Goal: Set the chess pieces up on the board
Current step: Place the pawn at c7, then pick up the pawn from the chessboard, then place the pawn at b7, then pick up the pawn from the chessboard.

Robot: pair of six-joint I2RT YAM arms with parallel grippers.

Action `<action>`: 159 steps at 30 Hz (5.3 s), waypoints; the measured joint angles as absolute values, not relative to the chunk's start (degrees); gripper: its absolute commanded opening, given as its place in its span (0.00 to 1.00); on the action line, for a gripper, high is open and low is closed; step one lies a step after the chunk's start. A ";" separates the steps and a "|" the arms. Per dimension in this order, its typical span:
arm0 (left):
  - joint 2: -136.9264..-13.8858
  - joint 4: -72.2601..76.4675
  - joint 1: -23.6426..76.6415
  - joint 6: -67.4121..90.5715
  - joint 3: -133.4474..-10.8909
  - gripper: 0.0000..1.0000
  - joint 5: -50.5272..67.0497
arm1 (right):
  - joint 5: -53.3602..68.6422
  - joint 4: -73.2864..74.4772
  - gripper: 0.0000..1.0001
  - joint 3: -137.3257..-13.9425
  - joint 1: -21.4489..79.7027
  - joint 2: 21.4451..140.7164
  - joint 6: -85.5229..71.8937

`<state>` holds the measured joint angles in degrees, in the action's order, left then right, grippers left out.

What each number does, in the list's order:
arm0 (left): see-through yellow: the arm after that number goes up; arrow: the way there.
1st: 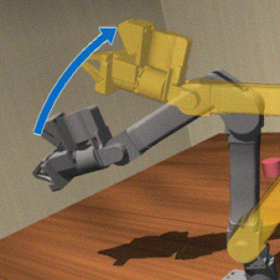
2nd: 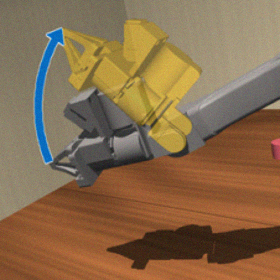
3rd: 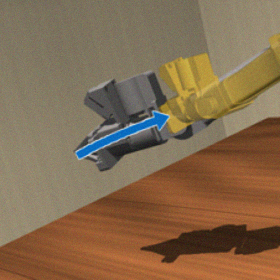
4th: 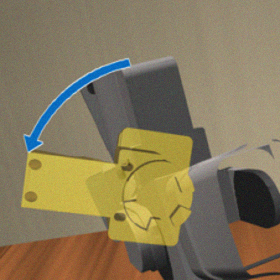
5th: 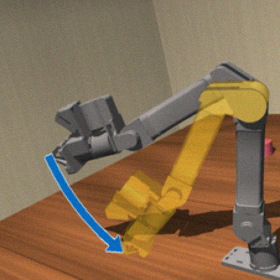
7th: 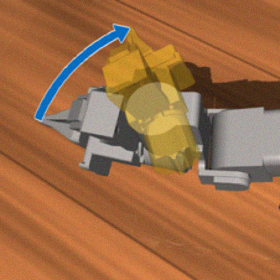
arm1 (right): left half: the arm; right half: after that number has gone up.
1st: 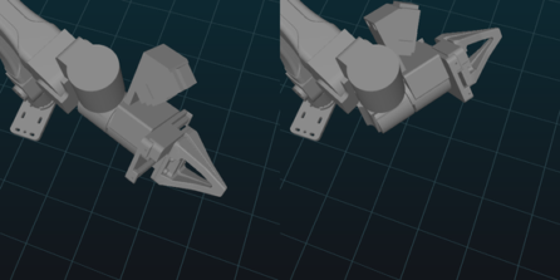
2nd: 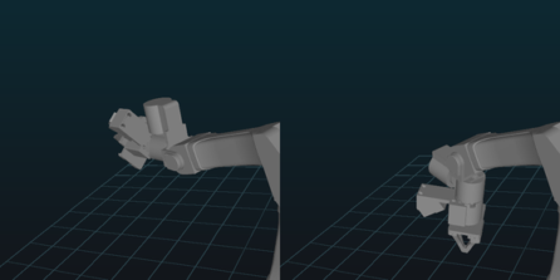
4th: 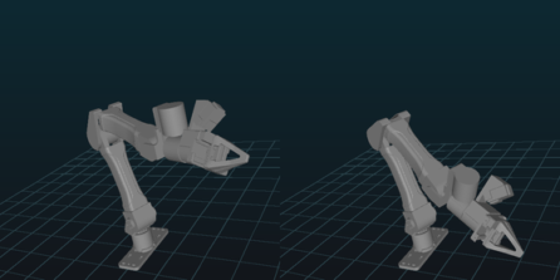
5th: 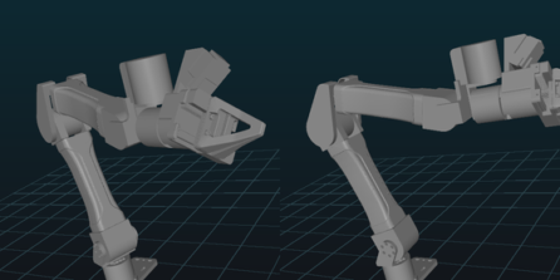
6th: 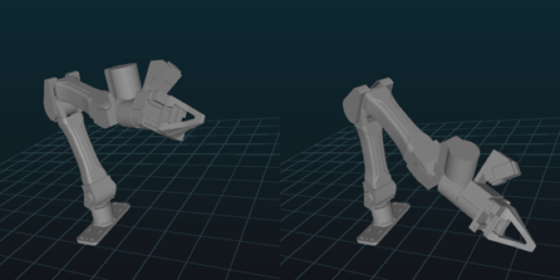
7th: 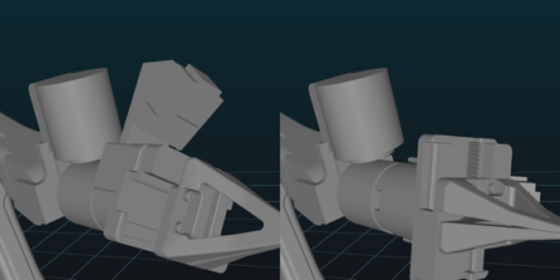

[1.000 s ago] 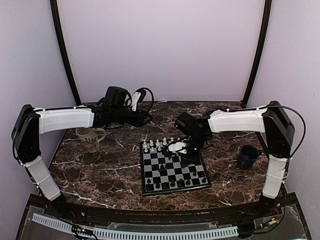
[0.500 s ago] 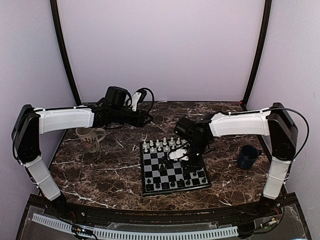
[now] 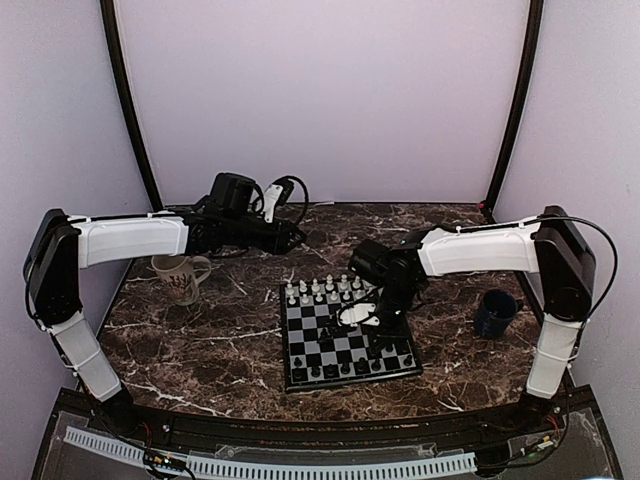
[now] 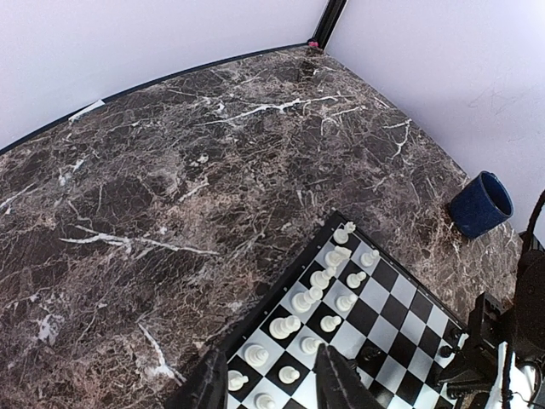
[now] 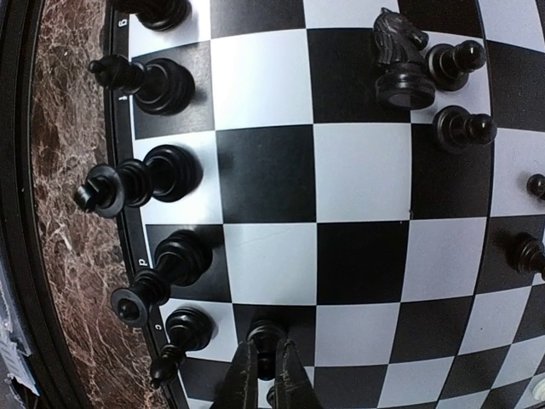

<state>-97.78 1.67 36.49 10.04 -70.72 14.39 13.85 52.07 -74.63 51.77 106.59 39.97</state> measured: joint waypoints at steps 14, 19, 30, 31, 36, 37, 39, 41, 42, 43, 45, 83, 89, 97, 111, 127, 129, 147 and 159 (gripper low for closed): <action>-97.93 1.63 36.49 9.65 -70.72 0.37 14.57 | 13.93 54.37 0.28 -76.71 51.75 106.08 39.77; -97.93 1.63 36.49 9.63 -70.72 0.37 14.57 | 15.53 56.34 0.28 -82.35 50.89 106.06 39.62; -97.93 1.63 36.49 9.37 -70.72 0.38 14.48 | 11.55 52.01 0.33 -88.82 46.33 110.69 33.67; -97.93 1.63 36.49 9.37 -70.72 0.38 14.46 | 11.29 51.83 0.33 -88.95 46.28 111.33 33.54; -97.93 1.61 36.49 9.21 -70.72 0.38 14.41 | 10.55 50.72 0.33 -90.06 46.28 114.43 33.19; -97.93 1.61 36.49 9.21 -70.72 0.38 14.41 | 10.48 50.52 0.33 -90.21 46.28 114.78 33.12; -97.93 1.61 36.49 9.21 -70.72 0.38 14.41 | 10.44 50.19 0.33 -90.50 46.28 115.31 33.08; -97.93 1.61 36.49 9.21 -70.72 0.38 14.41 | 10.44 49.98 0.31 -90.91 46.28 115.81 33.10; -97.93 1.61 36.49 9.21 -70.72 0.38 14.41 | 10.44 49.87 0.30 -91.22 46.28 116.14 33.10; -97.93 1.61 36.49 9.21 -70.72 0.38 14.41 | 10.44 49.58 0.29 -91.35 46.28 116.38 33.10; -97.93 1.61 36.49 9.21 -70.72 0.38 14.41 | 10.41 49.36 0.27 -91.50 46.28 116.81 33.10; -97.93 1.54 36.49 9.21 -70.72 0.38 15.53 | 15.20 55.35 0.05 -83.77 52.93 111.70 40.07; -97.93 1.54 36.49 9.21 -70.72 0.38 15.57 | 15.20 55.86 0.06 -83.05 53.47 111.70 40.49; -97.93 1.50 36.49 9.21 -70.74 0.38 15.59 | 15.18 55.81 0.11 -82.89 53.95 111.70 40.45; -97.93 0.93 36.49 9.19 -70.74 0.38 15.64 | 14.70 55.86 0.22 -82.08 54.13 111.70 40.38; -97.69 0.14 36.49 9.06 -70.74 0.40 13.41 | 12.95 59.61 0.34 -92.53 49.15 111.63 47.29; -97.36 0.10 36.47 8.99 -70.74 0.40 12.80 | 11.66 59.57 0.35 -93.91 48.69 112.44 48.86; -95.55 -0.01 36.16 8.58 -70.74 0.40 11.60 | 7.44 57.87 0.37 -103.74 48.31 123.35 58.50; -95.55 -0.05 36.16 8.58 -70.74 0.40 11.64 | 7.42 57.43 0.38 -105.10 48.31 126.56 59.68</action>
<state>-95.55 -0.05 36.16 8.58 -70.74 11.64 7.42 57.43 -105.10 48.31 126.56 59.68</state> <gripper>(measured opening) 0.403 0.380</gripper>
